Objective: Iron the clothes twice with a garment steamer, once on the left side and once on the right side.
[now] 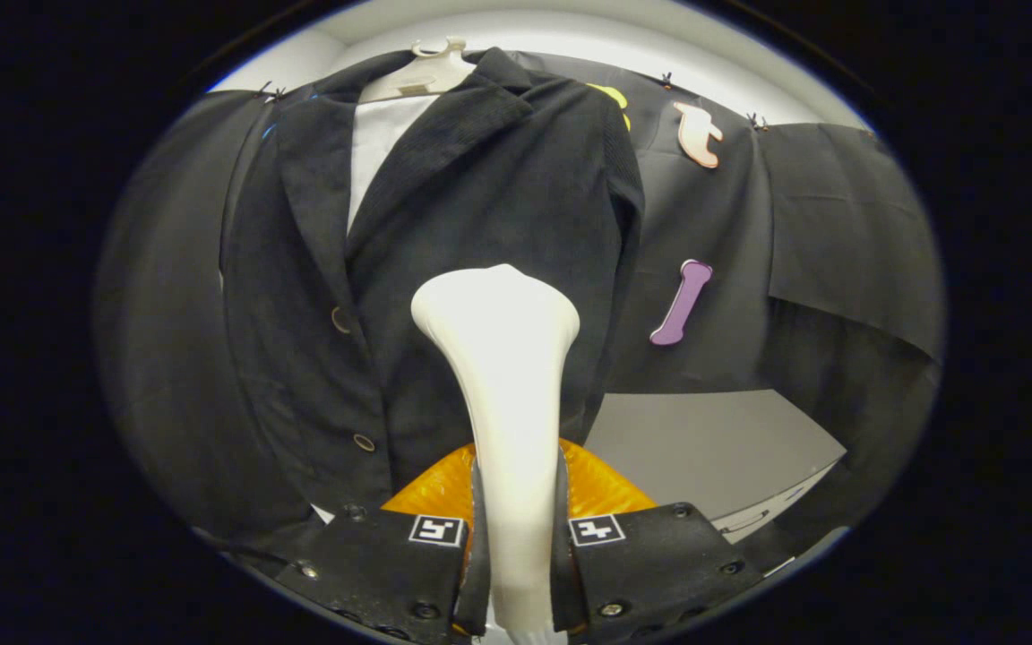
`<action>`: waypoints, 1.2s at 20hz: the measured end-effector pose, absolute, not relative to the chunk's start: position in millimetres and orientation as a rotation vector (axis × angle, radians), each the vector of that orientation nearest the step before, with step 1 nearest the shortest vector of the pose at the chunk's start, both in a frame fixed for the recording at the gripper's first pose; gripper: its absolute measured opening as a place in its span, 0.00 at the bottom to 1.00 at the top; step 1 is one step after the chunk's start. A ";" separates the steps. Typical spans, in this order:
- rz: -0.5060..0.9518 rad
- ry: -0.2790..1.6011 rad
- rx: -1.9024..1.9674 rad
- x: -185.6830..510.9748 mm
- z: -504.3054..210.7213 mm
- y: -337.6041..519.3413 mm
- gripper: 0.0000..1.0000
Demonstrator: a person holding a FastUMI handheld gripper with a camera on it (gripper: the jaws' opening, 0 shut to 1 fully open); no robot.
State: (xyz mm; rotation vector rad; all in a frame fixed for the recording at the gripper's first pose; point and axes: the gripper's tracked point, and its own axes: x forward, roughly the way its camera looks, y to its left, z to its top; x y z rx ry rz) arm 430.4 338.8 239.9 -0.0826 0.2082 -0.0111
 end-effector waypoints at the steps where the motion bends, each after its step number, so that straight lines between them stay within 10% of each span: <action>1: -0.011 0.217 -0.083 430.7 234.6 338.6 0.30; 24: 0.010 0.312 -0.113 416.9 92.2 352.7 0.30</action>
